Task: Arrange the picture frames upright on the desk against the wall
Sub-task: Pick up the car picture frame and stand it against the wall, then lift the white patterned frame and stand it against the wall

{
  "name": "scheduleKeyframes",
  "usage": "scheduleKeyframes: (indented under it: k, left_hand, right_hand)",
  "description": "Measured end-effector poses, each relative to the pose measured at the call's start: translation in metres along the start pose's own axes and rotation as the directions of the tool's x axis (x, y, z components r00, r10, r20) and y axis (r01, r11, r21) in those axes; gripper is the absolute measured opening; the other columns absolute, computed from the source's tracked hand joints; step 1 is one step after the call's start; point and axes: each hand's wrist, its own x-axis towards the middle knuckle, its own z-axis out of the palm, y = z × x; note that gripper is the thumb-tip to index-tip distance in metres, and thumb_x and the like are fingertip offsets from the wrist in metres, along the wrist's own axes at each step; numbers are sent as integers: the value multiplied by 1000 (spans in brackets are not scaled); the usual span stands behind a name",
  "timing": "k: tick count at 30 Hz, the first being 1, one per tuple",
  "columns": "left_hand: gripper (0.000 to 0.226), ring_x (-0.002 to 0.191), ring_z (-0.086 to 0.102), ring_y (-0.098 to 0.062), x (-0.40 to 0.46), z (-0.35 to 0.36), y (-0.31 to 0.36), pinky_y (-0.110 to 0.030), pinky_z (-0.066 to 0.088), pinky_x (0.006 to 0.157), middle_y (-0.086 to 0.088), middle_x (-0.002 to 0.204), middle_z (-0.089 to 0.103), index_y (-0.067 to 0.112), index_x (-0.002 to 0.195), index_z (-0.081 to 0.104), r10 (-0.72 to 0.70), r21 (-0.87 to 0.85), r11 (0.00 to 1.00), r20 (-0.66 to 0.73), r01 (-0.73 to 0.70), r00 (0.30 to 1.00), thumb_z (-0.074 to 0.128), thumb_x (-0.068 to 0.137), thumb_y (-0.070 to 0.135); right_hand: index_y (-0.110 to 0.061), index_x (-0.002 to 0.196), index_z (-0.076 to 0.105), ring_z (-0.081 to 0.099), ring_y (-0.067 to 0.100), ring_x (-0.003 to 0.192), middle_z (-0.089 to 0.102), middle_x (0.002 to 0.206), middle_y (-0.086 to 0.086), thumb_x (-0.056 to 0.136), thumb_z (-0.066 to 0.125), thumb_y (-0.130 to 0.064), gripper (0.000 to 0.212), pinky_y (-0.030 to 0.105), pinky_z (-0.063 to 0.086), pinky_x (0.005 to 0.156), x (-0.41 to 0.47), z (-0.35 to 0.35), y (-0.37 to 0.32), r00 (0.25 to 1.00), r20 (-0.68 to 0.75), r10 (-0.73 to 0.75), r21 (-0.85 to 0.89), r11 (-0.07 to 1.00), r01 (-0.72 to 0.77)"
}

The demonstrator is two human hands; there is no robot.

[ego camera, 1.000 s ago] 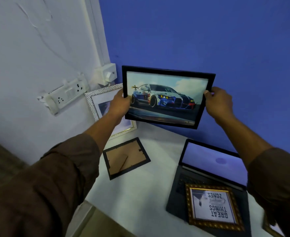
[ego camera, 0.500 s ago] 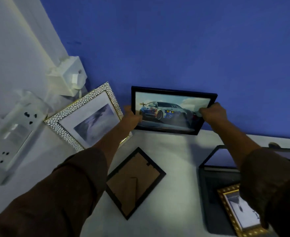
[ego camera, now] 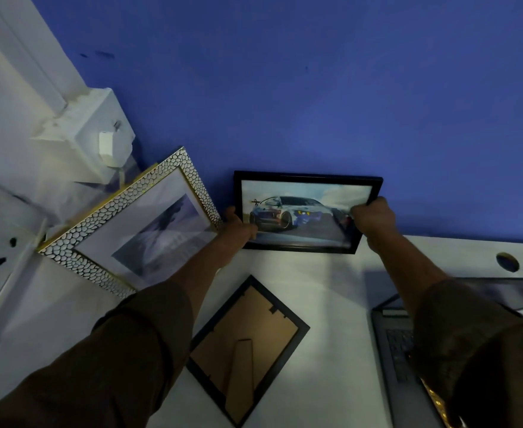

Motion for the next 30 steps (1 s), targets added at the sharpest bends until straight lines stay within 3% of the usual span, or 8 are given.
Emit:
scheduleKeyframes:
  k: [6,9,13,15,20,25,30]
  left_hand:
    - [88,93,54,-23,13,2,4,-35,51,69,-22,135,52,17,157,17,22,-15,1000,-3,-22,1000,56,83,-12]
    - [85,83,52,-18,13,3,3,-27,45,59,-21,128,54,17,155,19,36,-26,999,-11,-37,999,56,84,-11]
    - [75,78,51,-12,13,5,-1,-23,42,58,-15,119,54,14,151,24,66,-48,997,-26,-67,997,56,87,-8]
    - [76,83,53,-15,12,6,-4,-25,45,61,-17,126,54,15,152,24,77,-62,995,-35,-79,996,57,87,-6]
    - [82,117,57,-30,9,8,-5,-43,55,92,-17,141,50,20,155,21,89,-104,990,-68,-96,994,63,86,2]
    - [92,136,45,-34,0,6,-1,-35,45,96,-16,156,35,19,160,10,64,-132,989,-51,-71,997,68,89,6]
    - [98,149,30,-31,-23,1,-7,-45,33,120,-12,167,19,18,161,6,85,-196,976,-49,-93,995,73,89,12]
  right_hand:
    - [1,135,49,60,42,120,60,133,24,91,61,-12,48,48,54,97,4,1,-2,1000,-30,-6,9,1000,7]
    - [0,133,51,61,41,117,61,129,22,90,62,-12,45,47,55,94,5,0,0,1000,-28,-8,28,1000,9]
    - [-3,128,53,62,40,115,63,125,20,89,63,-13,42,52,55,96,6,-3,4,999,-30,-45,56,997,46]
    - [-3,129,52,62,40,117,63,127,20,89,64,-13,43,52,55,97,5,-3,4,998,-29,-49,62,997,51]
    - [0,136,45,58,41,123,58,135,23,90,72,-15,55,45,51,96,0,2,2,997,-45,-55,78,995,59]
    - [1,142,40,58,43,122,54,136,25,84,75,-20,71,53,53,100,-16,3,2,992,-97,-76,101,991,86]
    - [-5,149,36,45,44,133,43,146,25,84,76,-19,78,48,44,104,-44,2,2,958,-176,-226,21,972,233]
